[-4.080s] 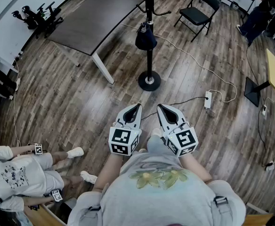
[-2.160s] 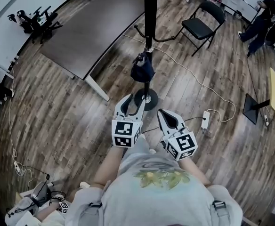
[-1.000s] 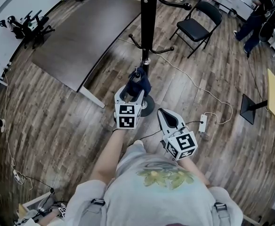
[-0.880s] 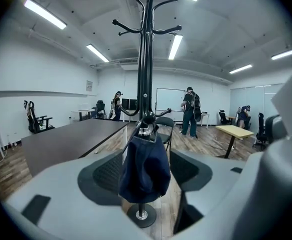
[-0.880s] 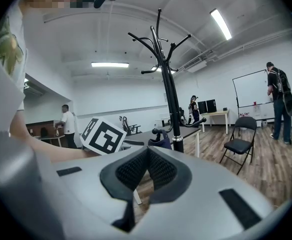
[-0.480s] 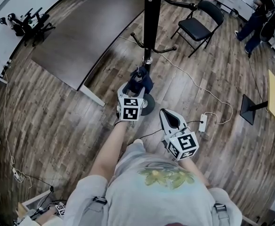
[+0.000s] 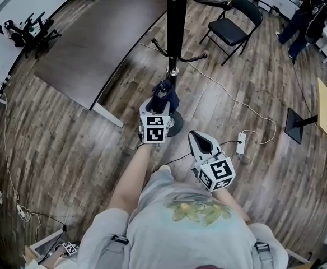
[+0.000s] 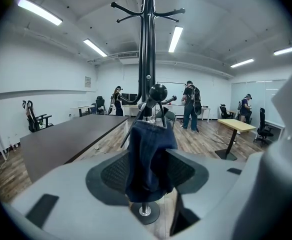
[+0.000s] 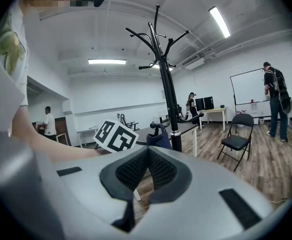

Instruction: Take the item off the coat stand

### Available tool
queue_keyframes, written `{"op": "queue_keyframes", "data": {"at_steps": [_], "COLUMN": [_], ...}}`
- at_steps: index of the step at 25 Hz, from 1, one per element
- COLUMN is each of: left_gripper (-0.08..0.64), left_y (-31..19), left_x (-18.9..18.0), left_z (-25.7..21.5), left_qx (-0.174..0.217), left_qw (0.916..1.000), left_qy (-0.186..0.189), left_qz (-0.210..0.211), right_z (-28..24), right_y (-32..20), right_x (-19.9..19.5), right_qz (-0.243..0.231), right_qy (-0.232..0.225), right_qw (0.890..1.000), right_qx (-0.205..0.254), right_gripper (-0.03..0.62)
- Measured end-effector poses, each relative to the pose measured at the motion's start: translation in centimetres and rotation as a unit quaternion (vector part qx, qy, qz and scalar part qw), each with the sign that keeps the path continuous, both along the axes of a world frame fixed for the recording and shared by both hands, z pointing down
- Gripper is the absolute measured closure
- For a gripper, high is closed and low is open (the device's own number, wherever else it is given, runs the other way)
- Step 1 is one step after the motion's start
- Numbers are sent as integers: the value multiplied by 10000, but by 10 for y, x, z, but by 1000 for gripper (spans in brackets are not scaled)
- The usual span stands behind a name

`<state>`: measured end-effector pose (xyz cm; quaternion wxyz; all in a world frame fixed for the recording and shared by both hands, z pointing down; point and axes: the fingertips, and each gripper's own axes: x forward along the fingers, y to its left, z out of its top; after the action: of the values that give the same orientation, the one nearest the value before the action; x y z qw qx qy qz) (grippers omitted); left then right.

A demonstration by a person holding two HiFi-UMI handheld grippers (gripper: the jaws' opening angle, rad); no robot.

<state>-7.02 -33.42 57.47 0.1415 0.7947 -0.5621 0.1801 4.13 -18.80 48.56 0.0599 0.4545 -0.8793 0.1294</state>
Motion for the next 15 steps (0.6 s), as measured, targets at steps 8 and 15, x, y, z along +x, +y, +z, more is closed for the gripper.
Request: {"op": "queue_keyframes", "data": {"at_steps": [8, 15], "left_gripper": [509, 522], "left_y": [-1, 3], "left_x": [-8, -7], "left_z": [2, 0], "left_qx": [63, 28], "left_qw": [9998, 9999], "left_qy": [-56, -10], "left_qz": [-163, -123], "right_z": [4, 5], "right_y": [0, 3], "right_x": [0, -1], "right_qz": [42, 44], "right_qy": [27, 14], "right_qw": [10000, 10000], "right_qx": [-37, -66], "right_gripper": [586, 586]}}
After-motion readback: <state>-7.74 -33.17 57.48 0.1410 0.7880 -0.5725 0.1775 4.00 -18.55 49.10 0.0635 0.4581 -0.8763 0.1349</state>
